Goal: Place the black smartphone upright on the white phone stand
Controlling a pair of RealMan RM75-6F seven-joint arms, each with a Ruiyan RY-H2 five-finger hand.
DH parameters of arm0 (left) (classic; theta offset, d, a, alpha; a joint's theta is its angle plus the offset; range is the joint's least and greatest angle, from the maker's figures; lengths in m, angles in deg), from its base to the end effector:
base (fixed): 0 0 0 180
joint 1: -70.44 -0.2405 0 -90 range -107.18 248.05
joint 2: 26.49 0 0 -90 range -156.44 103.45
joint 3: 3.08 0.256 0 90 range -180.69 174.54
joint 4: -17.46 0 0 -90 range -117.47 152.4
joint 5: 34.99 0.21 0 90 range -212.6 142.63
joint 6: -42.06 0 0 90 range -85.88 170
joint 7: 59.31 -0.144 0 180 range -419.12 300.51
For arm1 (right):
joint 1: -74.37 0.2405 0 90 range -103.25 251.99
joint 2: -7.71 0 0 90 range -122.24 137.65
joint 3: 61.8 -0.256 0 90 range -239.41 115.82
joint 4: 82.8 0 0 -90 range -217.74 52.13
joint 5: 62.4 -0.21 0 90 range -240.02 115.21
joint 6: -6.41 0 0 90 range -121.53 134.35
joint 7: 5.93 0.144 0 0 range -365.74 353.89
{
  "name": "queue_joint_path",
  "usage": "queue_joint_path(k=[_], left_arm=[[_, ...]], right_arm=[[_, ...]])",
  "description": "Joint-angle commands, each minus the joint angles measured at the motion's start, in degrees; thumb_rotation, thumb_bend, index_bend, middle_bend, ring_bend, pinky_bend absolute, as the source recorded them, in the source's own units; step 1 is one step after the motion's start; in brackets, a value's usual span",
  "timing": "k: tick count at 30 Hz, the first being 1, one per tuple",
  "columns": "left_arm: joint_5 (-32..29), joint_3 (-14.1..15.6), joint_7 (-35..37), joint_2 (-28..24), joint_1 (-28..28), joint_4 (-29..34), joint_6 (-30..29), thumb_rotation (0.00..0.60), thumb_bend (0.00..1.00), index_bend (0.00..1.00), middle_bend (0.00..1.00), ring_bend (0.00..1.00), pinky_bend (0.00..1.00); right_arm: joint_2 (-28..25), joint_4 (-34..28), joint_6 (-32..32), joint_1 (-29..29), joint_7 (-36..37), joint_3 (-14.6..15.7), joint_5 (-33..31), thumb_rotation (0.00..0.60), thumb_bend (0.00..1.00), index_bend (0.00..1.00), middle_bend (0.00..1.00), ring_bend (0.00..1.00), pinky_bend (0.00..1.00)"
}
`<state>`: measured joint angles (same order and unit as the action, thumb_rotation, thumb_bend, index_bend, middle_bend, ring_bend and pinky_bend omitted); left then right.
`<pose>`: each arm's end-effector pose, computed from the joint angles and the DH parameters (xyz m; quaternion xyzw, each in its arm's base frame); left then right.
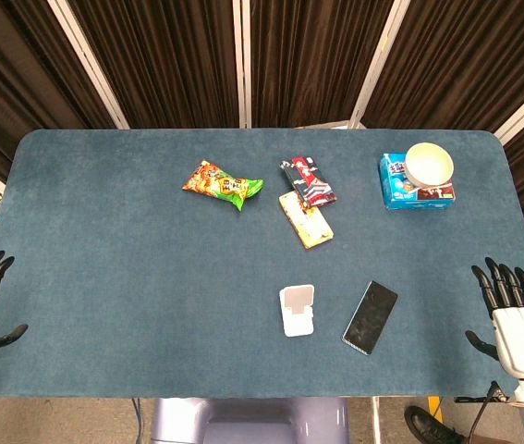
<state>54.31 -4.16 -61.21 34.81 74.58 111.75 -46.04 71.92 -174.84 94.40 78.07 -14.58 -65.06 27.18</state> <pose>-0.3021 0.1702 0.1710 -0.6136 -0.3576 -0.3883 0.5873 -0.3037 -0.1759 0.1631 0.6239 -0.3158 0.3657 0.6142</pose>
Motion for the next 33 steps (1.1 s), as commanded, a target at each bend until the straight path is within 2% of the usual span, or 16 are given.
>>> queue_joint_path(k=[1, 4, 7, 11, 16, 21, 26, 33], left_arm=[[0.11, -0.17, -0.31, 0.29, -0.12, -0.18, -0.41, 0.600, 0.00, 0.00, 0.00, 0.00, 0.00], [0.14, -0.16, -0.45, 0.43, -0.13, -0.23, -0.38, 0.600, 0.00, 0.00, 0.00, 0.00, 0.00], [0.09, -0.33, -0.24, 0.40, -0.21, -0.06, -0.66, 0.600, 0.00, 0.00, 0.00, 0.00, 0.00], [0.04, -0.30, -0.06, 0.30, -0.29, 0.47, -0.64, 0.600, 0.00, 0.00, 0.00, 0.00, 0.00], [-0.43, -0.56, -0.77, 0.34, -0.35, 0.83, -0.65, 0.600, 0.00, 0.00, 0.00, 0.00, 0.00], [-1.59, -0.74, -1.71, 0.66, 0.14, 0.70, 0.86, 0.600, 0.00, 0.00, 0.00, 0.00, 0.00], [-2.54, -1.01, -2.40, 0.96, 0.53, 0.40, 1.85, 0.600, 0.00, 0.00, 0.00, 0.00, 0.00], [-3.09, -1.17, -2.55, 0.97, 0.71, 0.32, 2.32, 0.600, 0.00, 0.00, 0.00, 0.00, 0.00]], right_arm=[[-0.18, -0.21, -0.69, 0.10, -0.37, 0.26, -0.27, 0.600, 0.00, 0.00, 0.00, 0.00, 0.00], [-0.57, -0.46, -2.77, 0.62, -0.36, 0.92, -0.55, 0.600, 0.00, 0.00, 0.00, 0.00, 0.00], [-0.82, 0.53, -7.55, 2.94, 3.08, 2.28, 1.02, 0.600, 0.00, 0.00, 0.00, 0.00, 0.00], [0.94, 10.83, -15.67, 11.03, 10.64, 5.20, 11.30, 0.600, 0.00, 0.00, 0.00, 0.00, 0.00], [5.62, 21.95, -13.93, 16.83, 17.61, 7.66, 21.43, 0.600, 0.00, 0.00, 0.01, 0.00, 0.02], [8.81, 26.52, -12.94, 20.17, 18.09, 9.12, 25.84, 0.600, 0.00, 0.07, 0.09, 0.00, 0.11], [10.28, 28.14, -15.27, 23.26, 14.68, 10.96, 29.23, 0.600, 0.00, 0.10, 0.12, 0.02, 0.12], [10.66, 27.87, -17.83, 25.78, 10.45, 11.70, 29.45, 0.600, 0.00, 0.14, 0.13, 0.03, 0.12]])
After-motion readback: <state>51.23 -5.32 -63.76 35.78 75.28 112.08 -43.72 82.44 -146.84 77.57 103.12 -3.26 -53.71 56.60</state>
